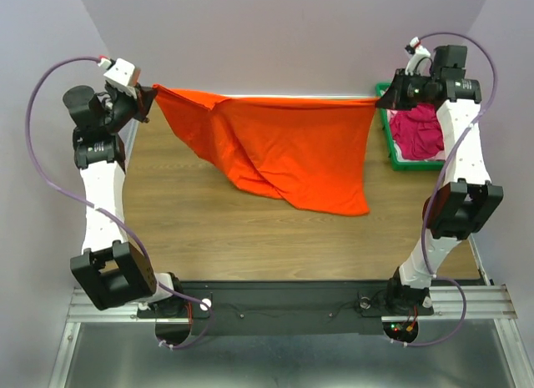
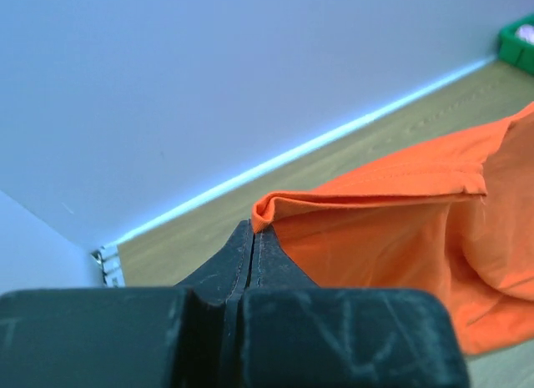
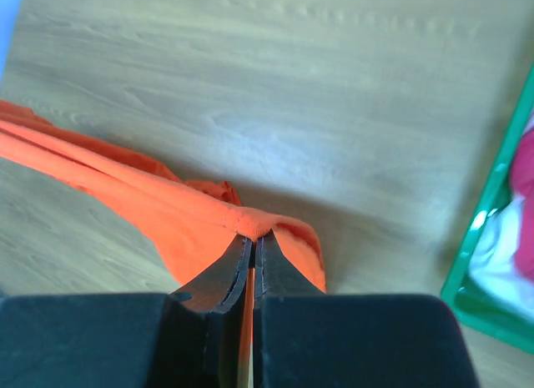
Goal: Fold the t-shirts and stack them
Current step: Flatten the tshirt out
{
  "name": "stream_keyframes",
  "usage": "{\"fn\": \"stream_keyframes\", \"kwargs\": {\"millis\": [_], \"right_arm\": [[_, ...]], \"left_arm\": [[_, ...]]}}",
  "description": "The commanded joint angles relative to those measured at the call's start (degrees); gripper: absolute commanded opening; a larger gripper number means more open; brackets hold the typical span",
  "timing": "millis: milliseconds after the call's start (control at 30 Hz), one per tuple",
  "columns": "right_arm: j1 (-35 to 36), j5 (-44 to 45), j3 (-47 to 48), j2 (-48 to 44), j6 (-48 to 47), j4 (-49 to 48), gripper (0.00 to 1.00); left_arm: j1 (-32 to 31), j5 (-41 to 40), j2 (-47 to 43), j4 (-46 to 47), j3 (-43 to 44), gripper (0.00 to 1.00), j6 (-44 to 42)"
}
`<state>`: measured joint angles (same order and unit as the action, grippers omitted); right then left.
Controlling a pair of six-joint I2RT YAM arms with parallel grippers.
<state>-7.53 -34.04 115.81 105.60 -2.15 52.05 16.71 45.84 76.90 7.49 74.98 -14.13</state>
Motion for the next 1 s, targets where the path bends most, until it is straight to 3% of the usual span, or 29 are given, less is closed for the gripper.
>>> {"fn": "stream_keyframes", "kwargs": {"millis": [0,367,733,967], "right_arm": [[-1.3,4.0,8.1,-4.7,-2.3,-1.9,0.01],[-1.3,15.3,17.1,-15.5,-4.8,-10.2,0.01],[-1.3,10.5,15.2,-18.8,-3.1,-11.3,0.01],[-1.3,14.3,10.8,-30.0,-5.8,-11.6,0.01]], "left_arm": [[1.5,-4.2,-4.6,5.7,5.7,0.00,4.0],[1.5,-21.7,-12.7,2.3,13.4,0.00,-2.3],[1.5,-20.6,-17.1,-0.4,13.5,0.00,-0.4],[1.5,-22.8,-26.7,-3.6,13.4,0.00,0.4]]}}
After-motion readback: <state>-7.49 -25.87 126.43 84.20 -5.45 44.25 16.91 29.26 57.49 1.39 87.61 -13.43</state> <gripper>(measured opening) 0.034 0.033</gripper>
